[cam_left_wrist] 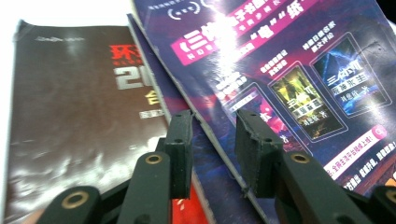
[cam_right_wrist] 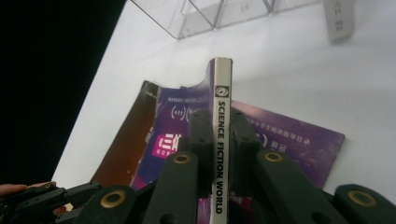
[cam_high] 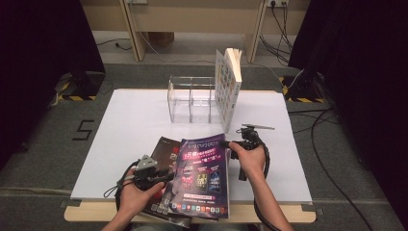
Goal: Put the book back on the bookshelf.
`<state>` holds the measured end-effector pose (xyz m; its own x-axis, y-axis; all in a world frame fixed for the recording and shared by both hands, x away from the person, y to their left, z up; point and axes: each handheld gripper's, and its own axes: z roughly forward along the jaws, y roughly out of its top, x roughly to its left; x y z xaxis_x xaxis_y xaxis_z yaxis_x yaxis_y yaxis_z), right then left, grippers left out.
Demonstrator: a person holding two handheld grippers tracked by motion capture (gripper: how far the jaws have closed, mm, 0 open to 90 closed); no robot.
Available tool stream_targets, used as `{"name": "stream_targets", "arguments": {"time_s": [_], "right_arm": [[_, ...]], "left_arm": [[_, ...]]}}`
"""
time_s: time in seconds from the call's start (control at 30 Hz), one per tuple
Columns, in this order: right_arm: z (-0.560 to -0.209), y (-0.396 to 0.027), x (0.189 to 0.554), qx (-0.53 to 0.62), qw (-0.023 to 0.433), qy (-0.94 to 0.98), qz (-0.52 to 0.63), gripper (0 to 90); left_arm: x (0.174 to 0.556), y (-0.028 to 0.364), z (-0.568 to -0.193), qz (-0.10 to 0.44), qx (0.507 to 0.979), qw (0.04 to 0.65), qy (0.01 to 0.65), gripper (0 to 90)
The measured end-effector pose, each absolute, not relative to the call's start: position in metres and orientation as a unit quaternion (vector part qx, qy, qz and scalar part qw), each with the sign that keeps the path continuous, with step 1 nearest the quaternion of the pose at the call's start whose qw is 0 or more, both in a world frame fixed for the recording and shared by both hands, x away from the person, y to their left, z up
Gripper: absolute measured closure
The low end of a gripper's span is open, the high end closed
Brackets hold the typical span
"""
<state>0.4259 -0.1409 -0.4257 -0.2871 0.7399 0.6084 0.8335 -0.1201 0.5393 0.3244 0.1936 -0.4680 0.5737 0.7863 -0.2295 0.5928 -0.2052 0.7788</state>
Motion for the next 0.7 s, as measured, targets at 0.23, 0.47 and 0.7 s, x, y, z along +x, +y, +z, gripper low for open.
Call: {"name": "stream_targets", "arguments": {"time_s": [0.23,0.47,0.7], "right_arm": [[-0.406,-0.134,0.419,-0.576,0.025,-0.660,-0.482,83.3],[-0.382,-0.133,0.414,-0.559,-0.015,-0.653,-0.511,83.3],[-0.366,-0.126,0.412,-0.541,-0.051,-0.655,-0.526,83.3]], "left_arm": [[0.323,0.208,-0.468,0.131,0.743,0.468,0.460,64.4],[0.324,0.215,-0.469,0.144,0.728,0.479,0.469,62.7],[0.323,0.216,-0.471,0.150,0.723,0.484,0.470,60.9]]}}
